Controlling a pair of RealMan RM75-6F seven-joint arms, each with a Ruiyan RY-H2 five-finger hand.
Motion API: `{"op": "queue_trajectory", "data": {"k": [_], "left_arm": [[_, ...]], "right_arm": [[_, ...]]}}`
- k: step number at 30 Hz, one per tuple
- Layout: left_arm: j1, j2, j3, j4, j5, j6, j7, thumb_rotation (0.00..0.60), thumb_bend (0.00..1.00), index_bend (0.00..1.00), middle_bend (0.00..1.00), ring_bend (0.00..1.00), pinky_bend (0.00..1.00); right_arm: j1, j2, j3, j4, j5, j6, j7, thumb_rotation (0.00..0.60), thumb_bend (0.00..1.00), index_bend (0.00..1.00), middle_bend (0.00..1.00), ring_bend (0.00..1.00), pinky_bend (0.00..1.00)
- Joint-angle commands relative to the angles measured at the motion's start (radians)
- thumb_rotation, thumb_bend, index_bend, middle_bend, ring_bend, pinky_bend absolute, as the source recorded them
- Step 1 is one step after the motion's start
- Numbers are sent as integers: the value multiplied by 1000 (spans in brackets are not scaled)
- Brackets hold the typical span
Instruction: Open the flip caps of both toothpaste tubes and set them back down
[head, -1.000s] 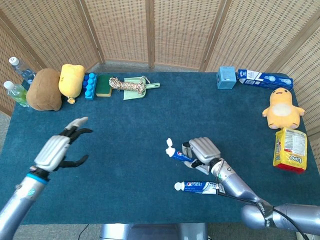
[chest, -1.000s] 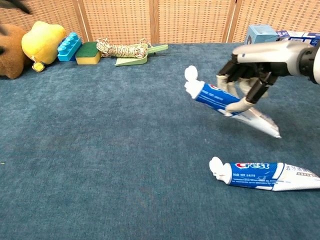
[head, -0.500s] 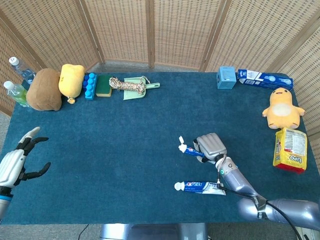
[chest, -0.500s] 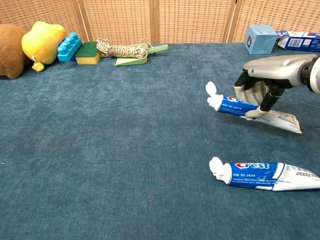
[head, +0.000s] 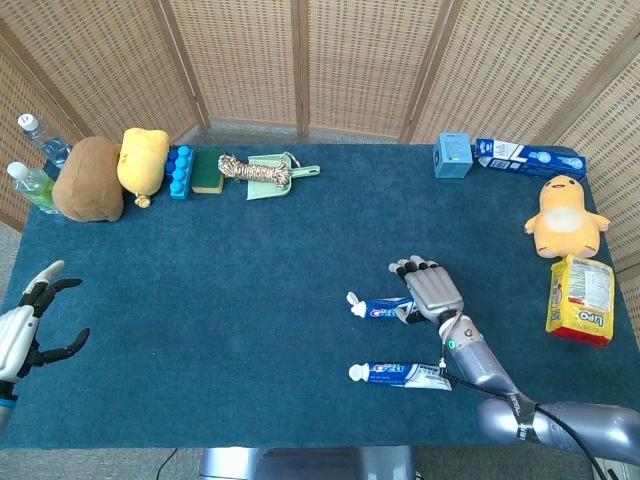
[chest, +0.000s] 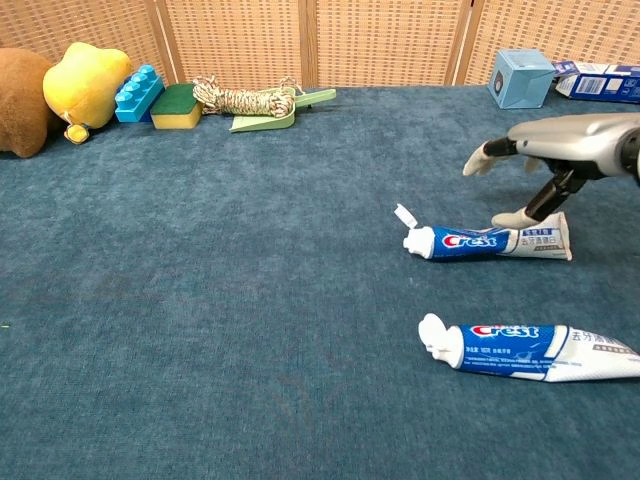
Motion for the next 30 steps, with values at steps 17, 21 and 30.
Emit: {"op": "queue_trajectory", "data": {"k": [17, 21, 30], "left_arm": [[105, -69, 46, 66, 51, 94, 224, 600, 294, 250, 143, 15, 160], [135, -98, 56, 92, 101, 140, 228, 600, 295, 258, 145, 18, 161], [188, -142, 62, 111, 167, 222, 267, 600, 294, 262, 147, 36, 160]], "right_arm": [[-334, 94, 18, -90, -408, 355, 317, 600, 388, 280, 257, 168, 206], [-401, 78, -5, -98, -465, 459, 264, 600, 395, 296, 261, 171, 206], [-506, 75, -38, -102, -550, 550, 261, 600, 395, 318, 261, 170, 206]]}}
